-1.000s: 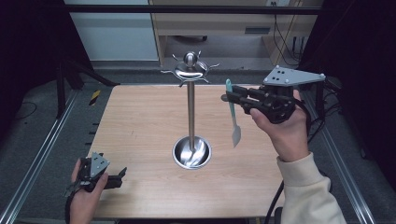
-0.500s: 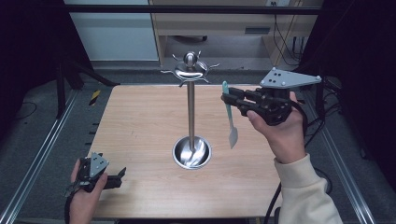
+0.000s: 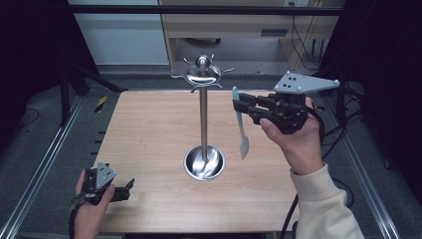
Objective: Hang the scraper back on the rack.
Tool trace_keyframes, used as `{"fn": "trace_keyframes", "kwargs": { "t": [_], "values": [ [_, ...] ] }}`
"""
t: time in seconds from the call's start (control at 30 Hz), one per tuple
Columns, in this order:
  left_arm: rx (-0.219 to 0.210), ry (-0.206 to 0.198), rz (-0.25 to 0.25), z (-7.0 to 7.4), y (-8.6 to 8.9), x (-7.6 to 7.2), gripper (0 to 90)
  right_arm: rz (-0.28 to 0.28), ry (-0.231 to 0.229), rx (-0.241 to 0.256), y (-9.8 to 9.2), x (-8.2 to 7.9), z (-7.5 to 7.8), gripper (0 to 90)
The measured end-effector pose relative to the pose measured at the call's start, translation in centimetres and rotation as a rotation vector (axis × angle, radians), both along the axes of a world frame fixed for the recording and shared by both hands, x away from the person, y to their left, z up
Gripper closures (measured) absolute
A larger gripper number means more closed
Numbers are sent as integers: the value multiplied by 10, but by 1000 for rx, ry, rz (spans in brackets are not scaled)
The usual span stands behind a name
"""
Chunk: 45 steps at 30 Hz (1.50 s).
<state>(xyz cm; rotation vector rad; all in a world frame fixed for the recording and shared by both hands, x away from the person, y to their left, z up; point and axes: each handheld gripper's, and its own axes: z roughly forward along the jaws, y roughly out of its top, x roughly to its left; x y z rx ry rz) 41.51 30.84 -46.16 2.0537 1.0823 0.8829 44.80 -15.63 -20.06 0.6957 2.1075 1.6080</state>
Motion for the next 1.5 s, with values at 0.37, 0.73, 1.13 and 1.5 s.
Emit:
{"fn": "trace_keyframes", "kwargs": {
  "t": [0.37, 0.73, 1.13, 1.5],
  "values": [
    [-3, 0, -1, 1, 1, 0, 22, -4, 13, 0, 11, 5, 4, 743],
    [-5, -2, -1, 1, 1, 0, 22, -16, 13, -26, 19, 6, 4, 743],
    [-4, -1, -2, 1, 0, 0, 22, -37, 19, -42, 28, 11, 0, 743],
    [-2, 2, -4, 1, 0, 0, 22, -48, 14, -24, 32, 14, -3, 743]
  ]
}}
